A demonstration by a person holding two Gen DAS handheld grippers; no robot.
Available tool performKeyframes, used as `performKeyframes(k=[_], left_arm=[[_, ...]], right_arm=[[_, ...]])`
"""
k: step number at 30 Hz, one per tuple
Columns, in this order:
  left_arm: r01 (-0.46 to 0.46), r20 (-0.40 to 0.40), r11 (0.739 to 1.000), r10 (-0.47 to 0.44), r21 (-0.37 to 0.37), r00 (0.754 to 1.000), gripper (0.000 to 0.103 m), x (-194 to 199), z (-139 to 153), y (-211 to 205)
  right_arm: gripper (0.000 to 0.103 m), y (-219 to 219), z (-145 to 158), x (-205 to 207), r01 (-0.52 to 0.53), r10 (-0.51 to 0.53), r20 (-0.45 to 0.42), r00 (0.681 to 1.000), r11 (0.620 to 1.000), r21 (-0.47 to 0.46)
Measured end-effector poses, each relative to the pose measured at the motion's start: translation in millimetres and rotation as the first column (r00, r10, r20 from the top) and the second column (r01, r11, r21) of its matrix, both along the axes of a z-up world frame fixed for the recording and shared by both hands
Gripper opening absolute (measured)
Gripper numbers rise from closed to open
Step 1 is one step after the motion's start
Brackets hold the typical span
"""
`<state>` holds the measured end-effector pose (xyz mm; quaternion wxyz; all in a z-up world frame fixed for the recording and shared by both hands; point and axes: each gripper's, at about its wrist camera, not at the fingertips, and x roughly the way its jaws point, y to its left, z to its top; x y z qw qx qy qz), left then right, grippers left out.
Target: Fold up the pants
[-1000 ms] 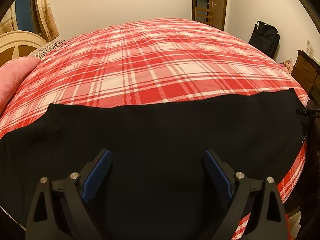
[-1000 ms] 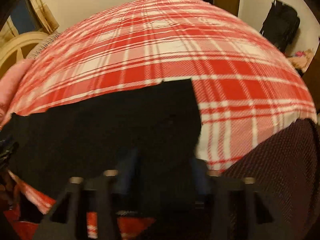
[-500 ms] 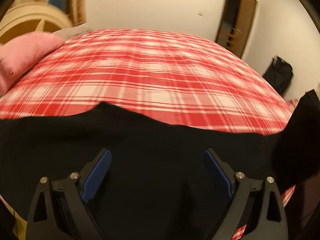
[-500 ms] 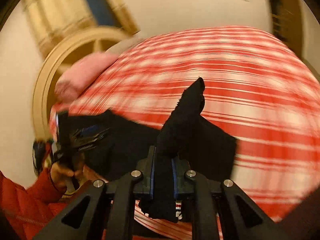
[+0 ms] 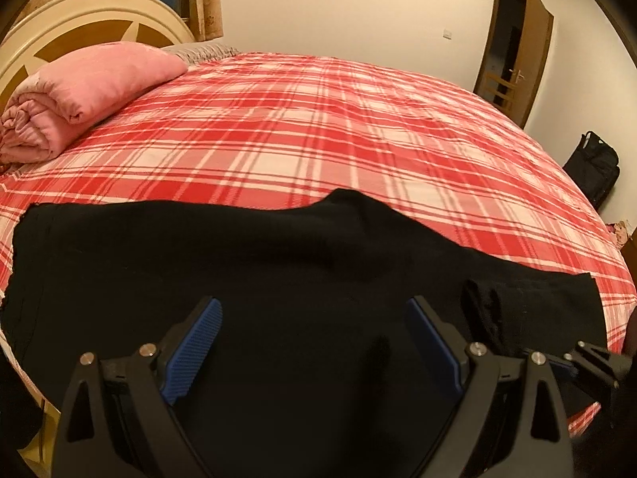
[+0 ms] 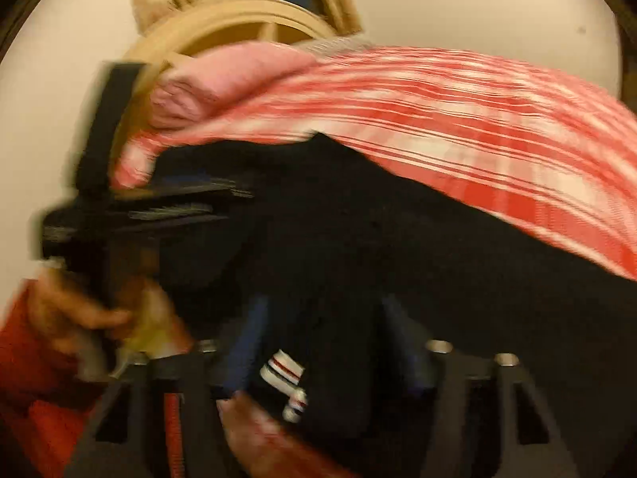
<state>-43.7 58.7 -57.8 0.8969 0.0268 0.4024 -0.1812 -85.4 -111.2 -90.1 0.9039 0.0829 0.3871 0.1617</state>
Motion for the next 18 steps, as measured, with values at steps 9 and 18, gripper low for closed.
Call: performKeyframes(k=[9, 18], left_arm=[[0.092, 0.017, 0.996, -0.092, 0.001, 0.996, 0.096, -5.2, 2.6, -18.9], [0.316, -0.012, 0.945, -0.318, -0.080, 0.948, 0.095, -29.5, 9.4, -60.0]], right_arm=[[0.016, -76.9, 28.1, -19.4, 0.271, -0.267, 0.080, 0.960, 0.962, -0.036], [0.016, -107.1, 11.5, -34.6, 0.369, -0.370, 0.027, 0.929, 0.929, 0.028]])
